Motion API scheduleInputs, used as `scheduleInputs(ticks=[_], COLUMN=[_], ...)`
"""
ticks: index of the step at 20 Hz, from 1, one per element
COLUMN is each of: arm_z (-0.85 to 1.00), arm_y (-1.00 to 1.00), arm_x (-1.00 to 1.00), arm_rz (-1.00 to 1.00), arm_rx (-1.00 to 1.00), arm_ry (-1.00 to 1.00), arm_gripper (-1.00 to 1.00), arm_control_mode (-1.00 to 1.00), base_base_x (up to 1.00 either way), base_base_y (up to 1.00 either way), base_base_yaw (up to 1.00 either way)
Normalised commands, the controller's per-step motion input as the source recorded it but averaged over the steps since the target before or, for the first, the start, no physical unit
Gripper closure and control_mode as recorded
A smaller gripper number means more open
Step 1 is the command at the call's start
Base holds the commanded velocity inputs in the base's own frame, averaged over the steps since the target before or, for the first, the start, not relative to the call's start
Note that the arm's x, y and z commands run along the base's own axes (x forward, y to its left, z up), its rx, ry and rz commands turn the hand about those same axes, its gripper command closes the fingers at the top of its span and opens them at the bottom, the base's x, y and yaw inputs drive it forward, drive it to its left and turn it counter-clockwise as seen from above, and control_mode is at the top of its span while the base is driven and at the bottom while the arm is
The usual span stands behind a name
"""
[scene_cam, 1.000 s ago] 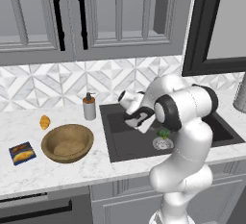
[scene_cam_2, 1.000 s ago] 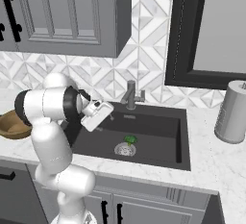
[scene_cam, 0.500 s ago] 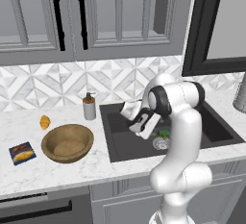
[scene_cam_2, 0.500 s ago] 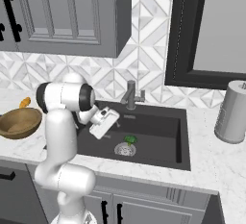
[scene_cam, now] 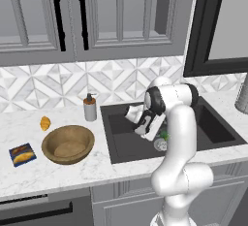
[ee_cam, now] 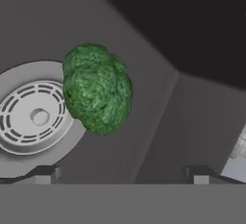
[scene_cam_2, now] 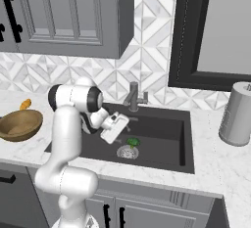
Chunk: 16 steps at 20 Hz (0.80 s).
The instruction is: Pick the broccoli from the sink and place it in the bowl. Then pick the bowl and place it in the microwave. Then close the microwave door and press the start button.
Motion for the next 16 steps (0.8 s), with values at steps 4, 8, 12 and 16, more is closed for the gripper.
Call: scheduleInputs(ticks=[4,8,12,16], arm_z=[-0.52,-0.34,-0.33,-0.39], arm_y=[-0.28,-0.23,-0.02,0.00], arm_x=[0.05,0.33,0.52,0.27], arm_rz=[0.00,0.00,0.00,0.00], arm_rx=[-0.05,-0.02,-0.01,0.00], arm_ry=[-0.01,0.00,0.00,0.00], arm_gripper=[-1.00,-1.00,-1.00,-1.00], arm_control_mode=[-1.00,-1.00,-1.00,-1.00], base_base_x=[0.00,0.00,0.00,0.00], base_base_y=[0.00,0.00,0.00,0.00], base_base_yaw=[0.00,0.00,0.00,0.00])
